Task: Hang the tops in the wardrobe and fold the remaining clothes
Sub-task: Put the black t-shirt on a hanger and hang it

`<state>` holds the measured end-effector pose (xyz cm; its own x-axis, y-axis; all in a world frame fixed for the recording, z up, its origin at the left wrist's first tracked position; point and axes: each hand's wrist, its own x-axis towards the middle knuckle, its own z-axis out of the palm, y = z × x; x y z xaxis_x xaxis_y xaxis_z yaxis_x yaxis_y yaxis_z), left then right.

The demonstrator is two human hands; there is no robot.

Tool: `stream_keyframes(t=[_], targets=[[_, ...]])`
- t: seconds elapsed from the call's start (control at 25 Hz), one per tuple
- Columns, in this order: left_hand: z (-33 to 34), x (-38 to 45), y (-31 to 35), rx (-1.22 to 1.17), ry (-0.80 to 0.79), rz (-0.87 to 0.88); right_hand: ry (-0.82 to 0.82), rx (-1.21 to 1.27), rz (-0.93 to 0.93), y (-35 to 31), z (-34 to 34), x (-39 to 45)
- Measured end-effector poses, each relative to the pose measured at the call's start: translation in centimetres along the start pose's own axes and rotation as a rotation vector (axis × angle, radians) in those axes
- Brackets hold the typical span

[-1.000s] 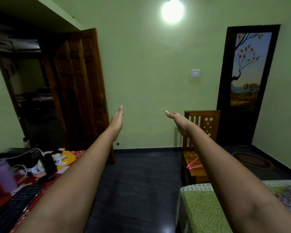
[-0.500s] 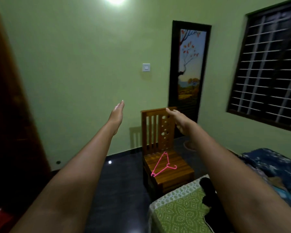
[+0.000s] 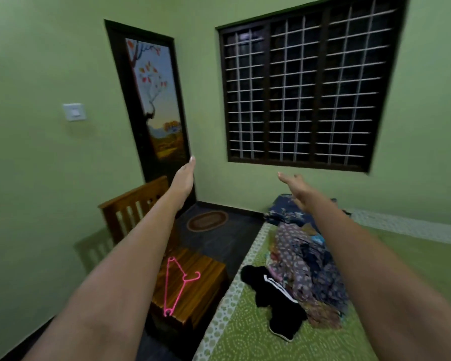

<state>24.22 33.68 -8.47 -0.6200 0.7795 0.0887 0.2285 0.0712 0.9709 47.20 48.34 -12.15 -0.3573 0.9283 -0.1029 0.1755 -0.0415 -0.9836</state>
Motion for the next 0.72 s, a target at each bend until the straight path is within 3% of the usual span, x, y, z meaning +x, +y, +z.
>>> stream_keyframes(t=[0.28,0.44,0.6,0.72], targets=[[9.5,7.4,-0.5,0.083,-0.167,0.044,0.201,0.039,0.058,2.1,-6.4,5.8],[14.6,13.2,-4.2,0.196,-0.316,0.084,0.179,0.001,0.171,6.1,-7.8,11.8],[18.8,18.5,-10.0,0.516,-0.398,0.111,0.118,-0.124,0.385,12.8,-8.3,17.6],[21.4,21.3,-16.7,0.994,-0.561,0.228,0.063,-0.227,0.503,18.7,-7.7,20.9]])
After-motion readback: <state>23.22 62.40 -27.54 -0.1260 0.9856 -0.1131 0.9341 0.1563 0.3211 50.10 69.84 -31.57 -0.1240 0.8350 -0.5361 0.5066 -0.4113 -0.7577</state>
